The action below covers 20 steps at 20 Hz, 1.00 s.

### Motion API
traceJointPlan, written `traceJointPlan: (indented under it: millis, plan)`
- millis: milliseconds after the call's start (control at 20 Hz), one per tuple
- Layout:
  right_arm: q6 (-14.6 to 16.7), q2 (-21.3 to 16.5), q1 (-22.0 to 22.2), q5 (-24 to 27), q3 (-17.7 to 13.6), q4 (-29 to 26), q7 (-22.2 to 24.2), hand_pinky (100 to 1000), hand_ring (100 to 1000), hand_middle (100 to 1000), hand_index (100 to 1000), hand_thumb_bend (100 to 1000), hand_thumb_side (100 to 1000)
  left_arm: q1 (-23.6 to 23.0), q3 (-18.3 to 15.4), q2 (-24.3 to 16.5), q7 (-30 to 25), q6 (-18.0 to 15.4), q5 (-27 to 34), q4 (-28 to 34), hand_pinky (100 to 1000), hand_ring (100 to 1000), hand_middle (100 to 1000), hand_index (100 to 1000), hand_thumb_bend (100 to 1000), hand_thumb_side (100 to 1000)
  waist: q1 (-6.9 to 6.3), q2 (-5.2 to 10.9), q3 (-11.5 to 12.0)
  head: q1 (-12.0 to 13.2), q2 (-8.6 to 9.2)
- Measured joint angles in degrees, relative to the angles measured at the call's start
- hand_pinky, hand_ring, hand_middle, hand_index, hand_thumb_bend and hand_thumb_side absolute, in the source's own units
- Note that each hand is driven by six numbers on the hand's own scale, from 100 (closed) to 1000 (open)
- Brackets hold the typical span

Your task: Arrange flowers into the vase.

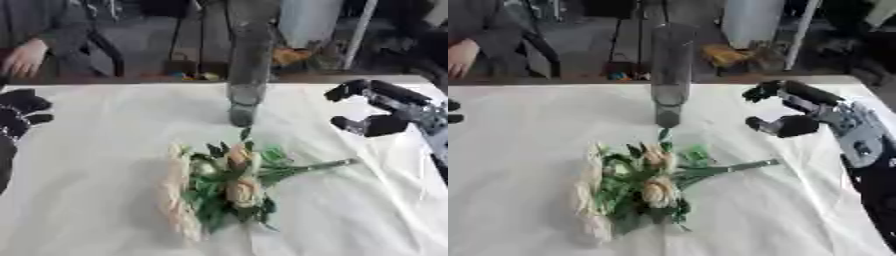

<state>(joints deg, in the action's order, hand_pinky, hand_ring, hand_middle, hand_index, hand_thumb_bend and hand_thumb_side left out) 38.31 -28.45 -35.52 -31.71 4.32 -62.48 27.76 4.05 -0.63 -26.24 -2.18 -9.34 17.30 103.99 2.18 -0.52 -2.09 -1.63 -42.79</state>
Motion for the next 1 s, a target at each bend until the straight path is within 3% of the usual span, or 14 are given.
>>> traceJointPlan:
  millis: [400, 1000]
  plan:
    - [-0.4, 0.7, 0.0, 0.6, 1.6, 0.0, 0.4, 803, 776, 775, 898, 368, 702, 0.0, 0.0, 0.0, 0.0, 0.0, 0.0, 0.0, 743, 751, 641, 767, 624, 923, 0.01, 0.00, 0.1, -0.3, 0.04]
    - [-1.0, 2.0, 0.0, -1.3, 3.6, 2.2, 1.0, 793, 739, 737, 886, 371, 595, 0.0, 0.0, 0.0, -0.1, 0.1, 0.0, -0.3, 744, 751, 640, 767, 622, 925, 0.02, -0.11, 0.3, -0.5, 0.04]
